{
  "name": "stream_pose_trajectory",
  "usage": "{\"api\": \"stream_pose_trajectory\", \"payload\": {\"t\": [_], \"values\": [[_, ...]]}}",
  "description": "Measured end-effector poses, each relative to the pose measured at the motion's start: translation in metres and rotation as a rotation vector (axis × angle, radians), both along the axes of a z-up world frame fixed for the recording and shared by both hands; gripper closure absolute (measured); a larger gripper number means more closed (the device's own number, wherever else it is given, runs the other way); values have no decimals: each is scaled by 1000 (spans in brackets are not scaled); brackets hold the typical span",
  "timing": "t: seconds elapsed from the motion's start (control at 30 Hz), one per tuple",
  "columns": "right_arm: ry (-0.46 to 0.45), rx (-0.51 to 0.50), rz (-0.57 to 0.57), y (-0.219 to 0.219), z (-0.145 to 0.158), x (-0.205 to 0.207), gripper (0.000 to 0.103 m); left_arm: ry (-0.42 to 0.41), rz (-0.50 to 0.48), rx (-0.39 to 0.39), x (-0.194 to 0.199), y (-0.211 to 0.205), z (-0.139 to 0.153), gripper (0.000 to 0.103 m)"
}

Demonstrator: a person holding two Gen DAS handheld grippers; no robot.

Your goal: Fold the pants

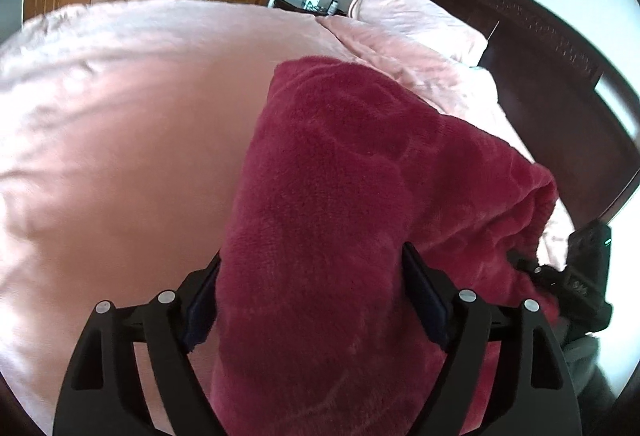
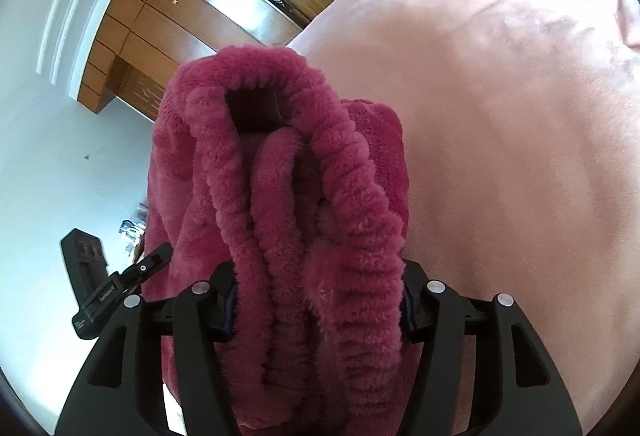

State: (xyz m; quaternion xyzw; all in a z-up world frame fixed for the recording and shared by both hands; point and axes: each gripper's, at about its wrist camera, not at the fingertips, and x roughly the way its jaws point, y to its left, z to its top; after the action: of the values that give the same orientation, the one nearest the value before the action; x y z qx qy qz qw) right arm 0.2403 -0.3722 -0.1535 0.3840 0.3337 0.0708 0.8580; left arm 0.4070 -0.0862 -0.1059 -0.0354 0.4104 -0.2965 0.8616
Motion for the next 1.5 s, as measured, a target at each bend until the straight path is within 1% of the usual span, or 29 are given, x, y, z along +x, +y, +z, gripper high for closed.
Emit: {"api": "stream_pose_trajectory", "payload": {"t": [0.07, 0.13, 0.27, 0.3, 0.33, 0.37, 0.43, 0.5, 0.53, 0.63, 0.77, 0.83, 0.87, 0.93, 1.0, 1.07, 1.1, 1.17, 1.33, 1.5], "values": [[12, -12, -20, 2, 7, -5, 37, -27, 9, 30, -4, -2, 4, 21], [12, -9, -28, 2, 12, -5, 37, -54, 26, 61, -8, -2, 8, 20], [9, -24, -46, 5, 23, -17, 37, -103, 66, 108, -17, 0, 19, 20], [5, -34, -49, 9, 29, -28, 37, -121, 82, 125, -20, 1, 22, 19], [-2, -50, -54, 10, 34, -33, 37, -135, 97, 143, -23, 2, 25, 16], [-10, -62, -61, 12, 39, -39, 37, -153, 124, 176, -27, 3, 28, 15], [-23, -90, -81, 14, 49, -50, 37, -171, 164, 225, -29, 4, 33, 15], [-33, -128, -111, 14, 59, -59, 37, -189, 187, 251, -37, 6, 37, 15], [-45, -167, -125, 18, 67, -67, 37, -196, 192, 257, -41, 7, 39, 15], [-73, -231, -134, 28, 85, -83, 37, -218, 195, 270, -57, 9, 44, 14], [-103, -319, -122, 48, 105, -103, 37, -248, 184, 274, -77, 5, 55, 13], [-117, -380, -113, 62, 116, -113, 37, -278, 178, 285, -89, 3, 62, 11], [-126, -406, -112, 69, 121, -117, 35, -291, 175, 290, -94, 2, 66, 11], [-138, -456, -112, 81, 128, -124, 29, -318, 169, 299, -108, 0, 72, 8], [-153, -504, -111, 93, 136, -133, 27, -348, 162, 310, -121, -3, 77, 7], [-155, -551, -116, 99, 140, -133, 21, -374, 156, 321, -131, -6, 80, 5], [-158, -583, -121, 105, 144, -137, 20, -383, 154, 325, -137, -7, 82, 5], [-171, -609, -121, 111, 147, -142, 16, -394, 155, 338, -146, -9, 84, 5], [-189, -645, -114, 126, 158, -154, 12, -417, 169, 372, -167, -9, 87, 5], [-203, -671, -96, 135, 164, -162, 8, -428, 208, 414, -184, -5, 90, 5]]}}
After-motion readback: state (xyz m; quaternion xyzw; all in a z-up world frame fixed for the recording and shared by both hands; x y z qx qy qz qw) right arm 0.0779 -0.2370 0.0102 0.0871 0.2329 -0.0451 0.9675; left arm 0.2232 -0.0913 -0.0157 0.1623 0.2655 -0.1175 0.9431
